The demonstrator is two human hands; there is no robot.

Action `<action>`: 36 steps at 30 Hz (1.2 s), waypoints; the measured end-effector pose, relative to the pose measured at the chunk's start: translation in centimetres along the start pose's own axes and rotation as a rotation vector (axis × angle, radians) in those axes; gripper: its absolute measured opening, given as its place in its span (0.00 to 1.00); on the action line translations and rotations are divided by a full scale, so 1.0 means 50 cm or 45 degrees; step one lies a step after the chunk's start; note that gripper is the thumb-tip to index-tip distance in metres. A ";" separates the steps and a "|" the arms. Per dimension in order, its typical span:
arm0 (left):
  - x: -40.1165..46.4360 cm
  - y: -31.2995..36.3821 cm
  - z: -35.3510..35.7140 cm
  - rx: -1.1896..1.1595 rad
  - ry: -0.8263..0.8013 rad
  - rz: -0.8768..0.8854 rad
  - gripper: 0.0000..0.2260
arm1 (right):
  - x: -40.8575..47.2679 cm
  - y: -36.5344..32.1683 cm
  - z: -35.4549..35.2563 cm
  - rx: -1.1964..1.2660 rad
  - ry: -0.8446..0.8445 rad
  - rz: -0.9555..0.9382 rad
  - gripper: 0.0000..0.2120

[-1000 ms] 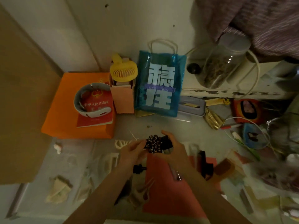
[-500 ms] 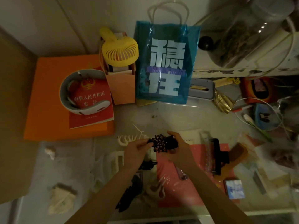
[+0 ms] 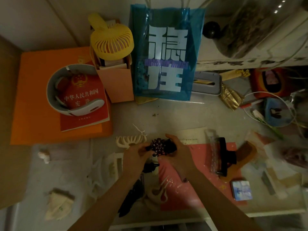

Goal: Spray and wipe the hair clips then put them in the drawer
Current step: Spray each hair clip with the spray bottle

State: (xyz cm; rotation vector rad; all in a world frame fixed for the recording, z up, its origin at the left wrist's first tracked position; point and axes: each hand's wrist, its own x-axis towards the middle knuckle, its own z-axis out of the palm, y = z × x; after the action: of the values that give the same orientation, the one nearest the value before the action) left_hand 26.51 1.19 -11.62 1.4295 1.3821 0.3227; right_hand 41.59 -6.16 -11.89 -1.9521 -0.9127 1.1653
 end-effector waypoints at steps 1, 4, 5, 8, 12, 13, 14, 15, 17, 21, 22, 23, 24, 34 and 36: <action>0.001 -0.001 0.001 0.013 0.002 0.000 0.13 | 0.000 0.001 0.000 -0.005 0.008 0.000 0.36; 0.002 0.000 0.002 0.013 -0.002 -0.030 0.14 | -0.001 0.000 -0.004 0.004 0.021 0.009 0.37; 0.002 0.000 0.002 0.012 -0.009 -0.038 0.14 | -0.003 -0.002 -0.006 -0.001 0.026 0.013 0.37; -0.003 0.006 0.000 0.025 -0.033 -0.016 0.16 | -0.011 -0.007 -0.019 0.007 0.067 0.011 0.35; -0.016 0.019 -0.007 0.052 -0.017 0.069 0.17 | -0.030 -0.016 -0.051 0.089 0.107 0.024 0.33; -0.019 0.023 -0.008 0.064 -0.016 0.105 0.17 | -0.035 -0.019 -0.060 0.110 0.120 0.030 0.33; -0.023 0.030 -0.010 0.078 -0.011 0.142 0.16 | -0.042 -0.022 -0.070 0.126 0.139 0.026 0.34; -0.026 0.038 -0.010 0.090 -0.006 0.172 0.15 | -0.048 -0.024 -0.080 0.139 0.159 0.020 0.34; -0.031 0.050 -0.004 0.114 0.000 0.238 0.15 | -0.063 -0.024 -0.101 0.131 0.198 0.009 0.34; -0.057 0.083 0.028 0.029 -0.053 0.298 0.17 | -0.093 -0.016 -0.149 0.076 0.299 -0.036 0.33; -0.066 0.091 0.040 0.009 -0.051 0.344 0.17 | -0.100 -0.013 -0.163 0.069 0.321 -0.045 0.32; -0.073 0.099 0.053 0.022 -0.043 0.368 0.18 | -0.106 -0.009 -0.178 0.063 0.330 -0.050 0.32; -0.076 0.104 0.068 0.023 -0.045 0.371 0.18 | -0.111 -0.003 -0.196 0.052 0.329 -0.051 0.32; -0.172 0.209 0.284 0.267 0.116 0.419 0.21 | -0.146 0.110 -0.417 -0.083 0.294 -0.091 0.33; -0.223 0.222 0.369 0.387 -0.044 0.608 0.21 | -0.155 0.136 -0.455 -0.069 0.268 -0.105 0.32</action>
State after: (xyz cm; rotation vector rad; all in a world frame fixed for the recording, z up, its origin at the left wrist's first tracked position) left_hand 43.80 -14.39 -4.92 2.0105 1.0793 0.4015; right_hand 61.03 -20.57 -5.72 -2.0159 -0.9109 0.8775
